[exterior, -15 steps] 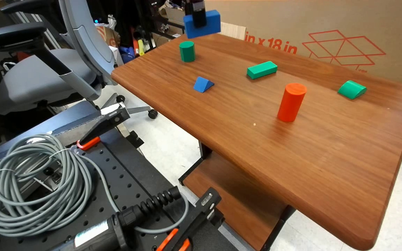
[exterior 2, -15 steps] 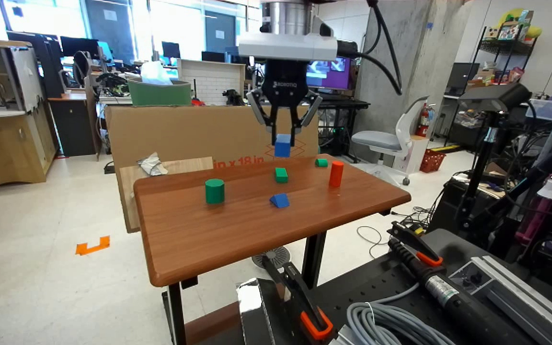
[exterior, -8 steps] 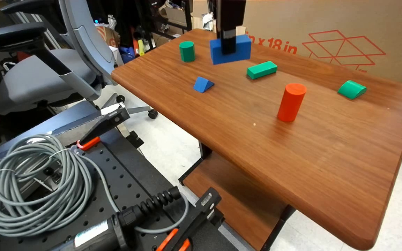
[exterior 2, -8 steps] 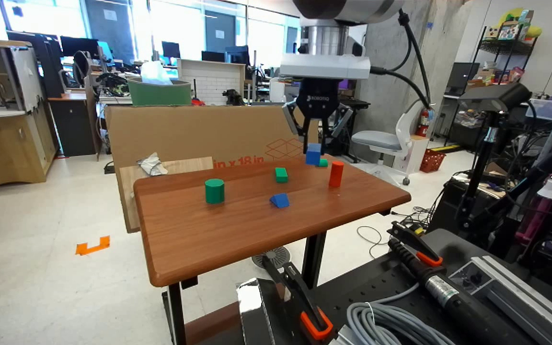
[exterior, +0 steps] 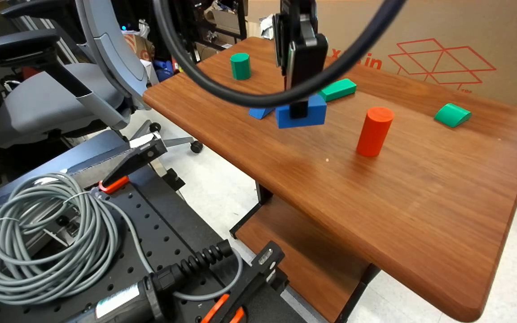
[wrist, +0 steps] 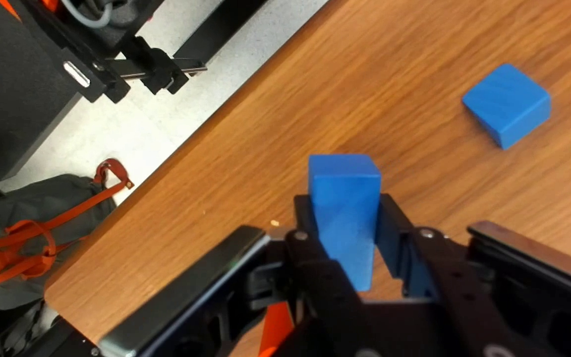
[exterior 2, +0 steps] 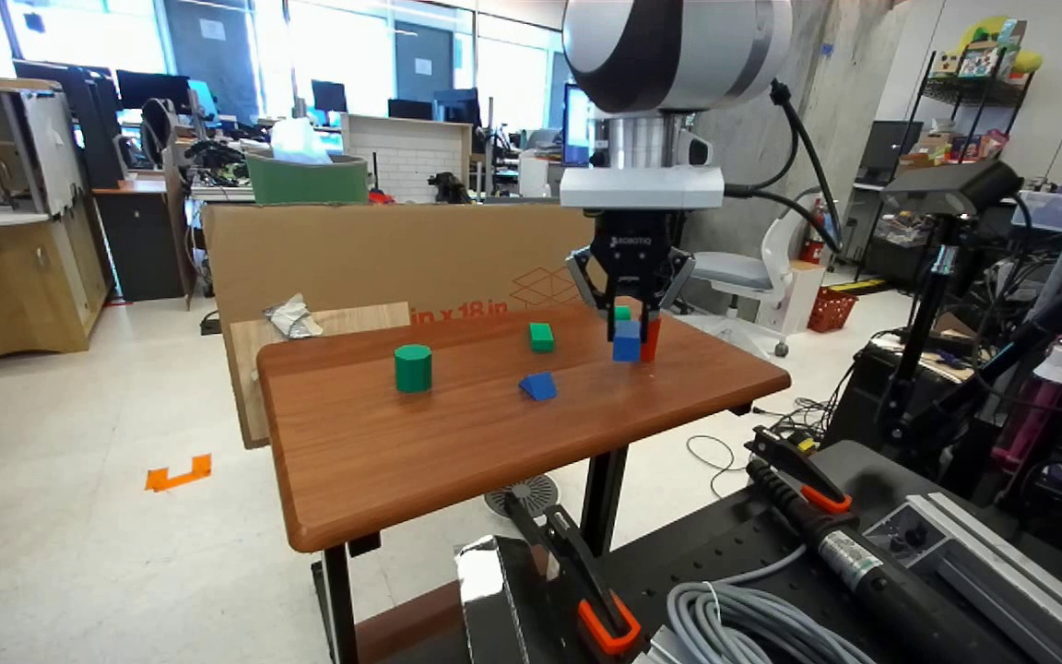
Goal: Move the blue block to the right
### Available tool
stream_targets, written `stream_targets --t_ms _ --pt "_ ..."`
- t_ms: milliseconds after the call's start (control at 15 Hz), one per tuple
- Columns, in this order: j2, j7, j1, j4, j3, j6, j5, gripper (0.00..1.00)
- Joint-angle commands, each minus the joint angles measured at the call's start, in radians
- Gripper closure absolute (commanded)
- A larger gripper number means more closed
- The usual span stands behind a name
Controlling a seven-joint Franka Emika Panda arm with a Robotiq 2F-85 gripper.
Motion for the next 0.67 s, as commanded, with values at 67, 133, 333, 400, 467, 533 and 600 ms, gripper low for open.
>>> stream_targets --t_ms 67,133,333,400,467,533,600 --pt "0.098 0.066 0.026 0.072 -0.061 0.019 -0.06 0.92" --pt "0.116 0.07 0.027 0.087 -0.066 0.013 -0.057 0.92" --pt "0.169 0.075 0.036 0.123 -0.079 0.001 -0.051 0.92" --pt "0.182 0.07 0.04 0.131 -0.079 -0.002 -0.048 0.92" --pt "0.191 0.065 0.045 0.137 -0.079 -0.003 -0.046 0.92" --pt "0.187 0.059 0.047 0.141 -0.076 -0.008 -0.042 0.92" --pt "0.183 0.045 0.049 0.136 -0.068 -0.005 -0.034 0.92"
